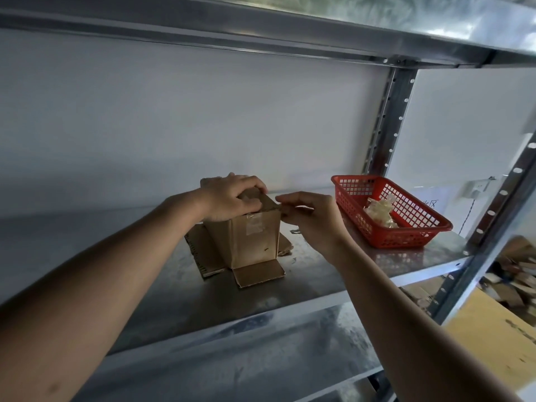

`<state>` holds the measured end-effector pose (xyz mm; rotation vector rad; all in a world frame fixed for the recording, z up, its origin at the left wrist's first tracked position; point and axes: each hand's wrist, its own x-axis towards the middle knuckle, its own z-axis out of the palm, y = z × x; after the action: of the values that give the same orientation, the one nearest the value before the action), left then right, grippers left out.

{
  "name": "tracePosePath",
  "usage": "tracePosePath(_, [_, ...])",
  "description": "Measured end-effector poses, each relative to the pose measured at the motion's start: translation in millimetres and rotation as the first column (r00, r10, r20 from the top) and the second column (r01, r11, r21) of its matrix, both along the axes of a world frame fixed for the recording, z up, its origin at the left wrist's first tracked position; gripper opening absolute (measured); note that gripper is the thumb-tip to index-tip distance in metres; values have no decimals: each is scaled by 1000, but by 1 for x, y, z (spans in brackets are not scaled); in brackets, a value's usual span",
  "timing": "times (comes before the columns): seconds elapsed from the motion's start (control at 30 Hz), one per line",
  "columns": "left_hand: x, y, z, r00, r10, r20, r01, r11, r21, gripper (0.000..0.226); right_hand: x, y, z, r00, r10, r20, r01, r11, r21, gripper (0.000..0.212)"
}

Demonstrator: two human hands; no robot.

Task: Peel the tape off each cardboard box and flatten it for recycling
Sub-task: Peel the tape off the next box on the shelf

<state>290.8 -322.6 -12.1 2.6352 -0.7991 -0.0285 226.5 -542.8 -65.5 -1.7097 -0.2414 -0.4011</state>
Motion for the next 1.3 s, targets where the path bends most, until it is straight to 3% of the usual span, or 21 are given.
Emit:
tracePosePath(0.1, [0, -1, 0, 1000, -6, -15, 6, 1000, -16, 47, -4, -6, -2, 984, 172, -40, -156, 952, 264, 29])
tracePosePath(0.3, [-2, -3, -4, 1000, -23, 19, 24, 998, -66, 47, -5, -4, -11, 993, 104, -47, -88, 959, 269, 26])
tracePosePath(0.47, [-7, -6, 1, 999, -44, -11, 44, 998, -53, 74, -6, -5, -15, 951, 296, -87, -231, 870, 436, 42])
tracePosePath(0.63, [-10, -11, 2, 998, -29, -61, 24, 997, -79, 70, -2, -11, -16, 978, 194, -74, -172, 957, 235, 22])
tracePosePath(0.8, [-15, -21, 1, 994, -32, -100, 14, 985, -173, 64, -4, -23, -15, 946, 306, -106, -227, 859, 458, 11])
tracePosePath(0.97, [-17, -31, 0, 996, -24, -82, 7, 979, -202, 61, -5, -36, -6, 974, 193, -121, -93, 823, 561, 12])
tracePosePath(1.1, [-17, -43, 0, 998, 21, -56, -31, 983, -180, 66, -9, -42, 4, 998, -55, -21, 58, 986, 155, 6])
tracePosePath(1.23, [-19, -66, 0, 999, 19, -41, -27, 980, -197, 62, -16, -56, 13, 965, -222, 142, 235, 968, -87, 41])
tracePosePath(1.3, [-20, -78, 2, 999, 10, -37, -17, 984, -175, 55, -18, -69, 18, 934, -289, 212, 329, 927, -183, 40])
